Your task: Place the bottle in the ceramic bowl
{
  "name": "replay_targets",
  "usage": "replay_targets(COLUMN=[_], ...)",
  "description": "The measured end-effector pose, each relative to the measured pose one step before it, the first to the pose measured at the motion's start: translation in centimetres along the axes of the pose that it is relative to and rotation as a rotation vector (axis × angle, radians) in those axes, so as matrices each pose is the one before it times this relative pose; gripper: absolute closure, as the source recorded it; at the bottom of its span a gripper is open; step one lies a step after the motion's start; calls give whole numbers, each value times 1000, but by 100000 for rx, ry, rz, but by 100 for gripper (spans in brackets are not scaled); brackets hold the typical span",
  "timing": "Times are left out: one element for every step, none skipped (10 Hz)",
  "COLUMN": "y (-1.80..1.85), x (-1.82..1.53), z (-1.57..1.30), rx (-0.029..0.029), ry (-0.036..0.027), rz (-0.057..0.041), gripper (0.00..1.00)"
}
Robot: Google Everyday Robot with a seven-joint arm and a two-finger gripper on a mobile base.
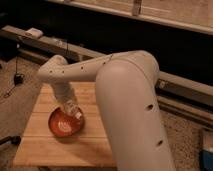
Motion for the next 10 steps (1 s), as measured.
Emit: replay_targets(y=[807,435,382,577,135,20,76,201,346,209], x=[1142,569,114,-102,-48,-7,-137,-193,-289,-220], z=[234,429,548,709,421,392,387,236,156,145], rx=[-826,-1320,-1109,-1352,-619,-566,-598,-427,-330,-158], ry=[932,522,489,671,581,646,543,318,288,280], rz=[-1241,-356,-294,-455,-246,-155,-347,-569,-935,-698], gripper=[98,92,82,70,61,53,42,33,24,20])
